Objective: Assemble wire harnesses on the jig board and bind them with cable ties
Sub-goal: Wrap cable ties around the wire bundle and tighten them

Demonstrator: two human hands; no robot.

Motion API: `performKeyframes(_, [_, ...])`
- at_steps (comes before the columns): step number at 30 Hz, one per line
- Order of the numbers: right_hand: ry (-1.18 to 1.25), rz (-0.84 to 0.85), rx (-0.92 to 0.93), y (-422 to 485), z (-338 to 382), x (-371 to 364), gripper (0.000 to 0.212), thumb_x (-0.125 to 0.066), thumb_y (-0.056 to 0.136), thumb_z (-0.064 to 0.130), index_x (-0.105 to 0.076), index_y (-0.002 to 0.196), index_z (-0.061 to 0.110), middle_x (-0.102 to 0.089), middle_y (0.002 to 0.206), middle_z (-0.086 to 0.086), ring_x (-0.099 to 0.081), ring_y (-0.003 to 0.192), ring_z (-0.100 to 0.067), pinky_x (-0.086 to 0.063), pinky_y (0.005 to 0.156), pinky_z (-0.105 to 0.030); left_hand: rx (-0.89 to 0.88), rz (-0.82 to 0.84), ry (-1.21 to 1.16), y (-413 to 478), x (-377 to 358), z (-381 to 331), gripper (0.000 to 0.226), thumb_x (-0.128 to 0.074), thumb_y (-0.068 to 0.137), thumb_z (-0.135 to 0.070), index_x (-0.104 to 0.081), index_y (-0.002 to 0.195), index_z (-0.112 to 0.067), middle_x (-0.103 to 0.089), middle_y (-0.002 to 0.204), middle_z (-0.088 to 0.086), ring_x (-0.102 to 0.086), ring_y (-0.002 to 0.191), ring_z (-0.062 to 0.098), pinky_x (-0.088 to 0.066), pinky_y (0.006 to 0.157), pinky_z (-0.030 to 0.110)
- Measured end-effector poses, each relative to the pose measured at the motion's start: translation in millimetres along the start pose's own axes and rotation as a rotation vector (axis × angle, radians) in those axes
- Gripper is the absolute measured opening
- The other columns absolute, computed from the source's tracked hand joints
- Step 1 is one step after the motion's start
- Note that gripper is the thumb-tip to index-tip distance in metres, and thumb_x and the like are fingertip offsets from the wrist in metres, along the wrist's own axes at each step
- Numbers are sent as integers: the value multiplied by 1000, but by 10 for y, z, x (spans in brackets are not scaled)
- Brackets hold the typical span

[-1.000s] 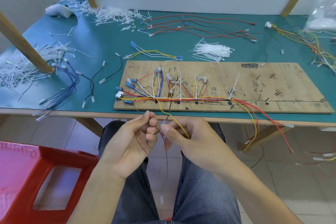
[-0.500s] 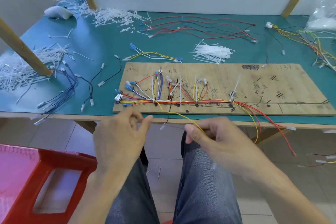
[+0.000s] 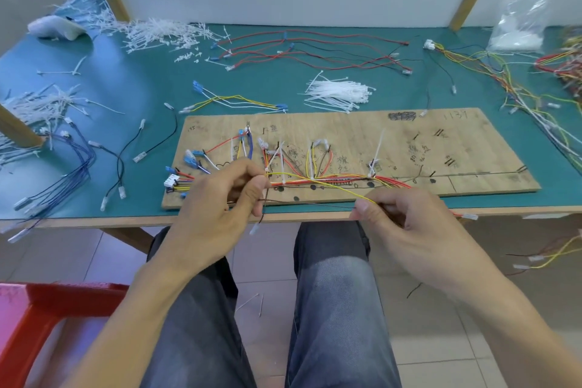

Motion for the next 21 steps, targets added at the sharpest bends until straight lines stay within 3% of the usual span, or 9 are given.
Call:
performKeyframes(3, [131, -25, -72, 17, -148, 43, 27, -60, 102, 41, -79, 87, 31, -49, 53, 16, -43, 54, -3, -32, 57, -22, -56, -52, 107, -25, -19, 6, 12, -54, 107, -30, -60, 97, -30, -67, 72, -11, -66, 64, 5, -44, 60, 7])
performKeyframes(5, [194, -85, -73, 28, -216, 45, 24, -63, 103, 33, -80, 88, 29, -53, 54, 20, -47, 55, 0, -35, 60, -23, -70, -62, 128, -54, -41, 0, 11, -54, 107, -29, -59, 98, -30, -66, 73, -12, -65, 65, 5, -43, 61, 7])
performKeyframes(9, [303, -89, -5, 23, -252, 30, 15, -69, 101, 24, -82, 94, 26, -63, 68, 20, -53, 60, 3, -38, 59, -7, -76, -100, 201, -131, -76, 66, 7, -50, 107, -31, -56, 105, -35, -66, 81, -15, -68, 81, 7, -47, 68, 12])
performKeyframes(12, [523, -9, -41, 10, -317, 93, 15, -77, 90, 31, -82, 102, 23, -66, 75, 1, -51, 60, -9, -41, 50, -17, -99, -78, 242, -166, -102, 101, 12, -48, 111, -26, -57, 115, -33, -62, 77, -15, -67, 84, 6, -48, 72, 13])
performKeyframes(15, [667, 21, -77, 26, -416, 188, 27, -78, 86, 31, -81, 102, 10, -66, 78, -16, -51, 59, -21, -41, 44, -25, -125, -43, 253, -171, -118, 103, 12, -49, 108, -24, -58, 114, -30, -61, 78, -12, -65, 82, 9, -50, 73, 26])
performKeyframes(19, [545, -43, -116, 96, -503, 222, 17, -80, 86, 27, -83, 97, 15, -70, 78, -23, -53, 59, -28, -46, 47, -30, -115, -22, 251, -145, -144, 78, 12, -51, 110, -24, -56, 108, -34, -61, 79, -11, -64, 80, 15, -49, 70, 33])
performKeyframes(21, [435, -88, -101, 147, -516, 241, 9, -81, 88, 25, -84, 96, 23, -69, 72, -18, -56, 56, -24, -48, 50, -30, -101, -1, 256, -126, -151, 61, 11, -53, 108, -24, -57, 107, -33, -61, 79, -11, -62, 79, 16, -48, 69, 34])
Point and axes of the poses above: each hand's wrist, its own y-axis towards the middle knuckle, its own x-axis out of the back of the hand, z = x × y, the point moved 2 cm from there along y, towards the middle knuckle
